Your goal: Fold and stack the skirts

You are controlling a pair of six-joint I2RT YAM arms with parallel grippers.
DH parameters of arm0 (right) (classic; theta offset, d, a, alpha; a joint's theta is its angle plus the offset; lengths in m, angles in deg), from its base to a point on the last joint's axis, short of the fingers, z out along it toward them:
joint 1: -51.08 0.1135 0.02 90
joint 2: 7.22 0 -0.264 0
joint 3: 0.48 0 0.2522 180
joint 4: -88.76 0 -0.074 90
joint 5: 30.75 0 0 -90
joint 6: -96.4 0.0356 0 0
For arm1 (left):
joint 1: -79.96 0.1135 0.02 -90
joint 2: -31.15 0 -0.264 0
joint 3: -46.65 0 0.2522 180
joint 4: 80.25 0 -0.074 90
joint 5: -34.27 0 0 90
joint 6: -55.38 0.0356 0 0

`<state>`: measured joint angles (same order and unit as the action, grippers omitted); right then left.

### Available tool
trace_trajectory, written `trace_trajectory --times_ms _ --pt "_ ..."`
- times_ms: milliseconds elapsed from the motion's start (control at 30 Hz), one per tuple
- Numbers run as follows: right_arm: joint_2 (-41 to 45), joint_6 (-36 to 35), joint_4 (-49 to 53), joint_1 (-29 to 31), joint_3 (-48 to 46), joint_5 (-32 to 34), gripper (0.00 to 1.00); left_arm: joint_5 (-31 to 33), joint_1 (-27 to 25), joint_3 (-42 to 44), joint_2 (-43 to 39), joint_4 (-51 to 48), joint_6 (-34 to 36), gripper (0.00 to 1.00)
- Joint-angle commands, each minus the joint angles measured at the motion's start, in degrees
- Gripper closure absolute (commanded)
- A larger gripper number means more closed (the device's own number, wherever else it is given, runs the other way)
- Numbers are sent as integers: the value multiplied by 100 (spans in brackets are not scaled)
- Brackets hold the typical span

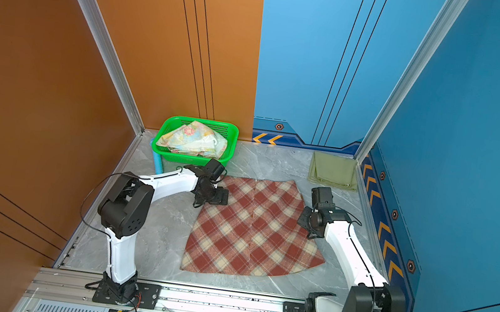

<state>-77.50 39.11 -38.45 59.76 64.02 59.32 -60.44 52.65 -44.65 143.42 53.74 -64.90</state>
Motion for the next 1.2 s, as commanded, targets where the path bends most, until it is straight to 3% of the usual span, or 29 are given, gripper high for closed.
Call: trace_trajectory --times_ms 0,267,467,600,667,900,1000,1067,1133,1167 --pt "191 322 504 365 305 361 100 -109 289 216 -494 -53 127 7" --pt "49 838 744 1616 910 878 100 -305 472 1593 -1721 292 -118 12" --pt "-420 1217 790 2463 1549 1117 100 -501 354 2781 -2090 1000 -429 44" --pt "-895 1469 774 3097 2143 1356 100 -595 350 3191 -2030 1504 -526 71" --pt "-1219 1646 758 3572 2490 1556 100 -620 343 3309 -1960 1710 -538 78" --pt "-2549 2633 294 4909 3585 2039 100 -701 319 3598 -1922 2098 -625 81" --pt "-3011 2638 232 5133 4022 1927 100 -717 305 3700 -1998 2097 -663 82" --pt "-3130 2550 229 5072 4125 1672 78 -699 306 3756 -2072 2092 -663 82" --pt "-3081 2472 223 4941 4075 1485 48 -683 318 3821 -2164 2096 -664 82" --pt "-3025 2428 228 4890 4031 1482 41 -690 324 3841 -2190 2091 -663 82"
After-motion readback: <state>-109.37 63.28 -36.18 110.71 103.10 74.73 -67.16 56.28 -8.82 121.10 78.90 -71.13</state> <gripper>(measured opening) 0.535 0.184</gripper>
